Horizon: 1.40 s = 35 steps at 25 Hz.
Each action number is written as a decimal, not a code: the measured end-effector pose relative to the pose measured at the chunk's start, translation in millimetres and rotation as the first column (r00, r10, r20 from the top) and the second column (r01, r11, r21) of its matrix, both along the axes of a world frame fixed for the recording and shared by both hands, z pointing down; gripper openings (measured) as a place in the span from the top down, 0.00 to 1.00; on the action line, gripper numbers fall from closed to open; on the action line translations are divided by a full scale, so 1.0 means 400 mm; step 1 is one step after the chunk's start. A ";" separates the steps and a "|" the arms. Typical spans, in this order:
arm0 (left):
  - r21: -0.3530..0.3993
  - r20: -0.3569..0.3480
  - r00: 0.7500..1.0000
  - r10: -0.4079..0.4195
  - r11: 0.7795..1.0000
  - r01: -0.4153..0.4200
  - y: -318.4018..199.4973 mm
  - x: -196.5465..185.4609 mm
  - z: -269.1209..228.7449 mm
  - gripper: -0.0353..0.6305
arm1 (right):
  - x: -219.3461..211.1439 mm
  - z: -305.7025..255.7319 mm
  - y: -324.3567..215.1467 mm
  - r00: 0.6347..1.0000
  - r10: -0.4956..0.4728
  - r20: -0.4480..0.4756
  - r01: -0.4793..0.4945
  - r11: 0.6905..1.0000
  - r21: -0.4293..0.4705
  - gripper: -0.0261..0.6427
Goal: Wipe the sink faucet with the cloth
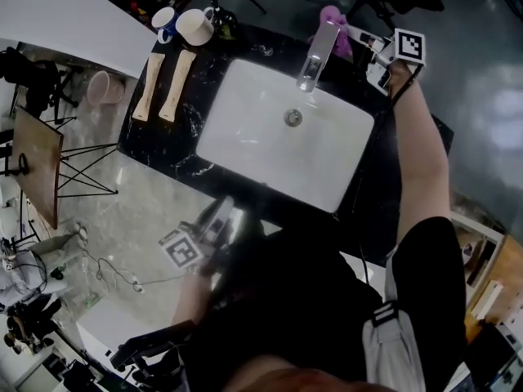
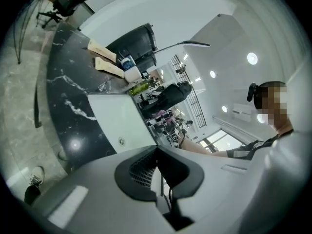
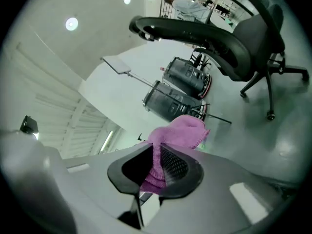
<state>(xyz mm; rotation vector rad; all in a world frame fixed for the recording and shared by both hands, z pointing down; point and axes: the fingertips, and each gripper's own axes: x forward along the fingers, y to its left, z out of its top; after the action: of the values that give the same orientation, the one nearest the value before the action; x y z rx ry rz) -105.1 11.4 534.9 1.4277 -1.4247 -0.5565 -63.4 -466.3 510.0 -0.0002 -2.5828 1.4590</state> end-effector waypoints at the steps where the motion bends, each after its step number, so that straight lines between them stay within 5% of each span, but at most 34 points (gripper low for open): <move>1: 0.016 0.002 0.999 0.035 0.999 -0.035 -0.014 -0.002 -0.009 0.95 | 0.018 -0.021 0.014 0.999 0.031 0.021 -0.031 1.000 -0.003 0.87; 6: 0.095 0.002 0.978 0.208 0.974 -0.207 -0.074 -0.033 -0.060 0.95 | 0.098 -0.131 0.148 0.981 0.155 0.118 -0.154 0.988 -0.014 0.87; 12: 0.177 0.026 0.935 0.353 0.919 -0.352 -0.113 -0.056 -0.119 0.95 | 0.110 -0.275 0.423 0.962 0.175 0.211 -0.192 0.979 0.066 0.87; 19: 0.291 0.094 0.867 0.489 0.819 -0.494 -0.198 -0.042 -0.221 0.94 | 0.049 -0.264 0.774 0.976 0.217 0.020 -0.211 0.920 0.330 0.87; 22: 0.317 0.133 0.834 0.535 0.775 -0.547 -0.213 -0.007 -0.262 0.83 | 0.030 -0.228 0.890 0.967 0.246 -0.062 -0.194 0.876 0.441 0.87; 27: 0.277 0.161 0.796 0.584 0.747 -0.604 -0.202 0.041 -0.259 0.59 | 0.017 -0.211 1.003 0.949 0.278 -0.149 -0.146 0.804 0.576 0.87; 35: 0.300 0.100 0.741 0.664 0.690 -0.659 -0.158 0.086 -0.259 0.52 | 0.014 -0.194 1.075 0.910 0.318 -0.265 -0.044 0.710 0.703 0.87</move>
<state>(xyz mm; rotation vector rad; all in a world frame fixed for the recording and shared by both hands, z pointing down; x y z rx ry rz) -70.6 -51.7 431.3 2.0567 -0.7125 -0.3219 -58.0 -36.4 432.5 0.5905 -2.6642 0.3758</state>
